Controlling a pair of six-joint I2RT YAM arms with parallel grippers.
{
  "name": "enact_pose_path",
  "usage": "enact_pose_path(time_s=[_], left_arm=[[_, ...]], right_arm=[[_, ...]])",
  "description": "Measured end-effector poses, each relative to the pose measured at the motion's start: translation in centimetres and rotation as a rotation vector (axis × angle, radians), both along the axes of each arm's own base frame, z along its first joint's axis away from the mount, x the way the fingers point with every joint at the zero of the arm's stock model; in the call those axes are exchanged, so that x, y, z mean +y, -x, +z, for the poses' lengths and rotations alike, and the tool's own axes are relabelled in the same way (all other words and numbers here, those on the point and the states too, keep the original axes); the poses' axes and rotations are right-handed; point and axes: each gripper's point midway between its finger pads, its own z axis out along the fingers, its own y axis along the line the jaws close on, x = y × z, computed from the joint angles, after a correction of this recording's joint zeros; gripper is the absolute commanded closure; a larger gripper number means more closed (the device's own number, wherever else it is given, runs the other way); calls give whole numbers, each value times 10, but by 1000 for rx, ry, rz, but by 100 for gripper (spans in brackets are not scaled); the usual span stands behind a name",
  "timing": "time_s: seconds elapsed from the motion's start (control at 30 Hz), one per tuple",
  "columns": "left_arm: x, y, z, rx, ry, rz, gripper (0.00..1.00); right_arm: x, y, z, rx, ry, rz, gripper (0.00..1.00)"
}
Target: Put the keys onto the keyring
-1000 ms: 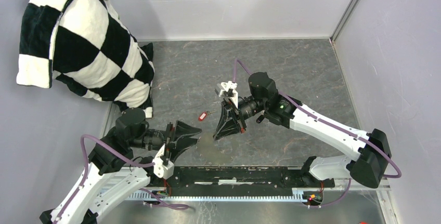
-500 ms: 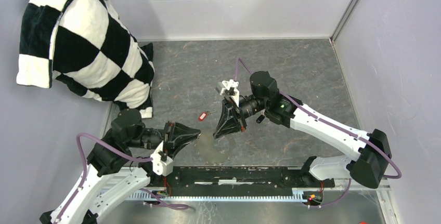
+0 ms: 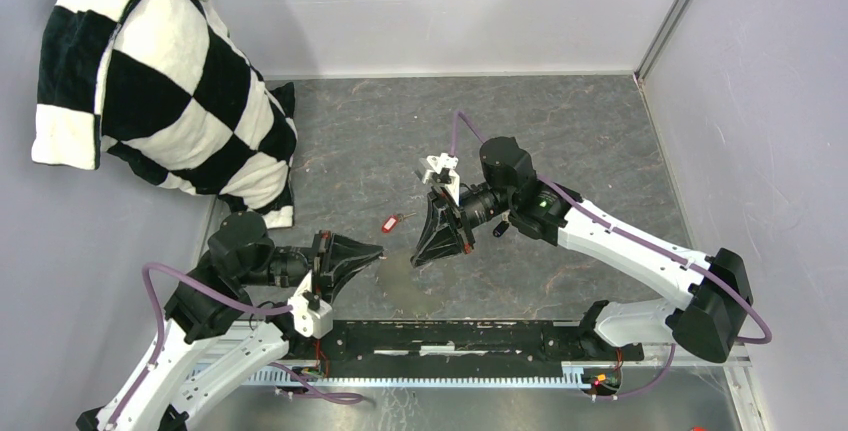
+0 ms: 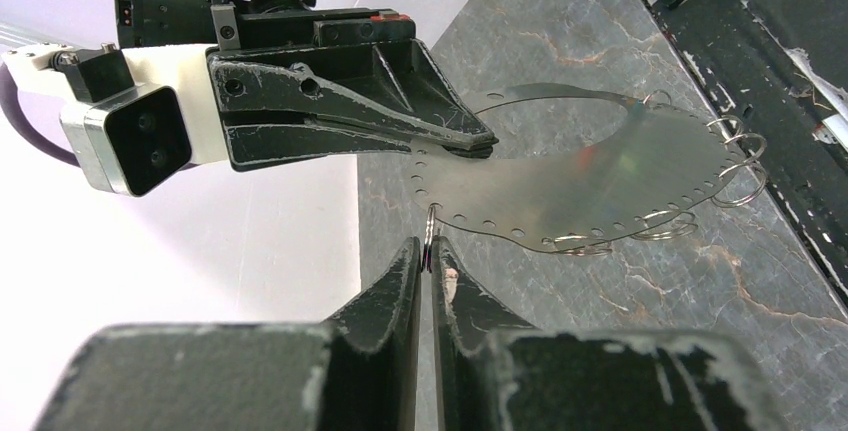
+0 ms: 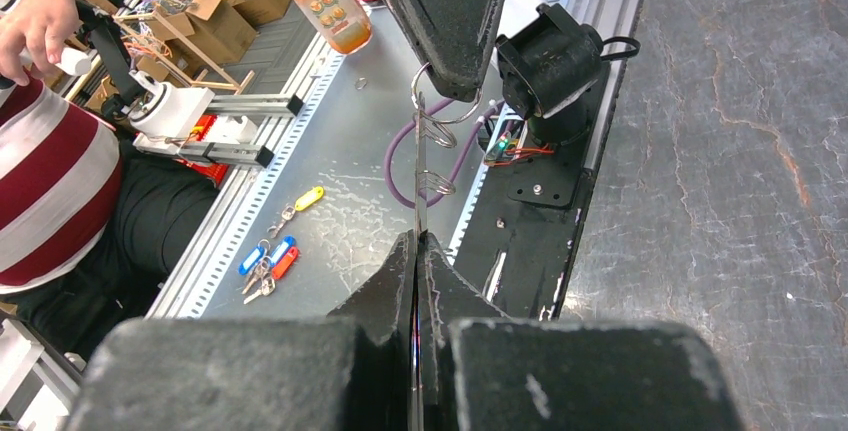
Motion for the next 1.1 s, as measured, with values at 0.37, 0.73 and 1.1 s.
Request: enact_pose_path(time_s=[0.37,0.73,1.1], left_arm=[[0,2,-3,-50,-17,-21,98],[9,-2,-39,43,-247,-27,98],[14,-19,-86,490,-509,121,98]], right_arm=[[0,0,-1,3,5,-2,99],[0,-29,-21,-67,129,-114,35],[-2,-67,-40,-265,179,-298,32]])
